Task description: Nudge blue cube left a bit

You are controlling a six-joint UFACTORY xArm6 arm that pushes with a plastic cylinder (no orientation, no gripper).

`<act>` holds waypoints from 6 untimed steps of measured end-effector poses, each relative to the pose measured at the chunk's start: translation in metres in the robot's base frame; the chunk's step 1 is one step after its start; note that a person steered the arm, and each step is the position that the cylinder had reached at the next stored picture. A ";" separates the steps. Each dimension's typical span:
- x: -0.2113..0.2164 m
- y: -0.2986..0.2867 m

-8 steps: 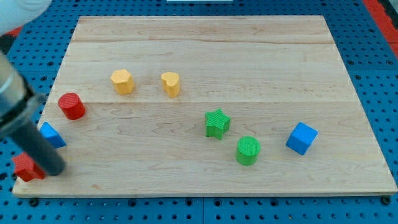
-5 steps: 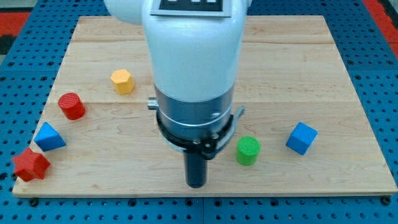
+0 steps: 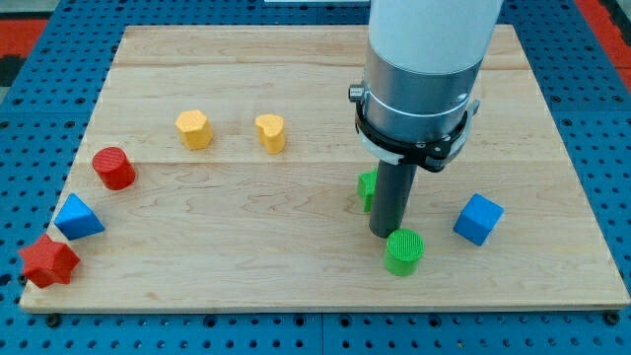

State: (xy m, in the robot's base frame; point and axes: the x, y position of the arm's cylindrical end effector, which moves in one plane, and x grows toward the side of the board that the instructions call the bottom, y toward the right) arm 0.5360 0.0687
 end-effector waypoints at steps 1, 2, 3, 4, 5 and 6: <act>0.000 0.002; -0.006 0.004; -0.027 0.034; -0.062 0.047; -0.083 0.024; -0.068 -0.002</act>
State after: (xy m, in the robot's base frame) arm 0.4678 0.0667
